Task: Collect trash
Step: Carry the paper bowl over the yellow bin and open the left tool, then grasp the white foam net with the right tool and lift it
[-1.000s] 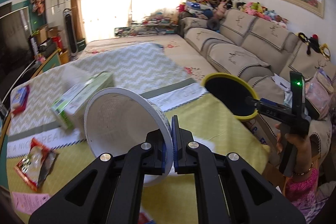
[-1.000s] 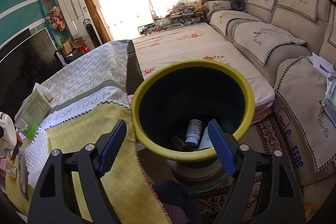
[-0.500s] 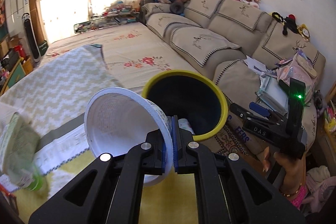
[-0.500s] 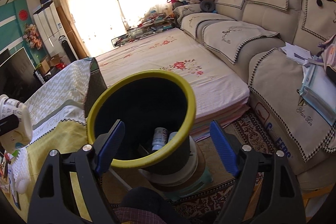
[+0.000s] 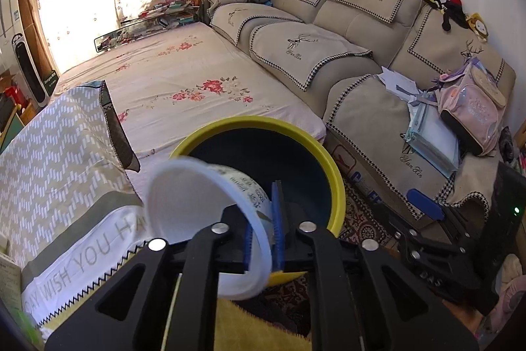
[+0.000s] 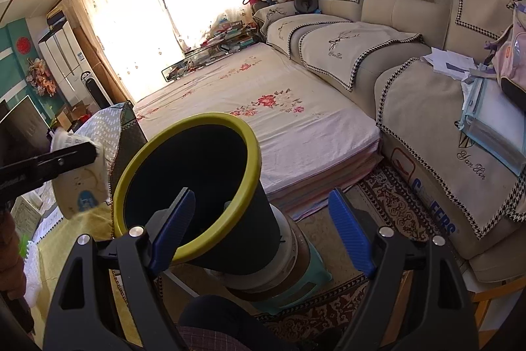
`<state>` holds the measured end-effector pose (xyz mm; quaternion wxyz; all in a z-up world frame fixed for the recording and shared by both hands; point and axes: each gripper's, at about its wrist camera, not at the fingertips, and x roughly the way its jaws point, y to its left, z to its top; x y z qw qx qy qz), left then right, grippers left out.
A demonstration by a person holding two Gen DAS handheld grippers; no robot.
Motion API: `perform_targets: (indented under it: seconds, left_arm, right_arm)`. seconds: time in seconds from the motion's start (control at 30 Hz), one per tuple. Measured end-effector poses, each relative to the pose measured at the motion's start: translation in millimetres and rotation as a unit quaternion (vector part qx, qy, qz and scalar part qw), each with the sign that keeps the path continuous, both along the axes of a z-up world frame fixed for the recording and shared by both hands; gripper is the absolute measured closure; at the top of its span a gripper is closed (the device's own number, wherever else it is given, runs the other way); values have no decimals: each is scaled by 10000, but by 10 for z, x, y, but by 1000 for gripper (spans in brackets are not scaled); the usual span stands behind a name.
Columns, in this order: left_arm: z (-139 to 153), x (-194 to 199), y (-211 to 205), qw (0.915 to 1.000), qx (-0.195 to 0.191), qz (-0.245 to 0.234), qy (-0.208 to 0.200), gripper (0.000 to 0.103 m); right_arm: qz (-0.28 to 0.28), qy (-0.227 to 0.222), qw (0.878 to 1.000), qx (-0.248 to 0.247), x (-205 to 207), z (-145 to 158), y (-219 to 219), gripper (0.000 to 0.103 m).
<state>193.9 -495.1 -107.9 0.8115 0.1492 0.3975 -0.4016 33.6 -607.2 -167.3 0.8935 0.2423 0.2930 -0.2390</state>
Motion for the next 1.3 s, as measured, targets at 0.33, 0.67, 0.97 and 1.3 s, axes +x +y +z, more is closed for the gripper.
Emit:
perform_targets:
  seconds: [0.33,0.67,0.97,1.3]
  left_arm:
    - [190,-53,256,9987,-186,292,-361,49]
    - [626,-310,1520,9893,-855,1026,-587,30]
    - [732,-436,3093,9612,-956,2463,-788,22]
    - [661,-627,4133,9383,-1103,3163,-857,17]
  right_arm:
    - [1,51,10000,64,2,-55,-29,23]
    - [390,93,9992,-57,176,-15,264,23]
    - [930,211,9951,-272,400,69,743,21]
    - [2033,76,9787,-293,615,255,1461,20]
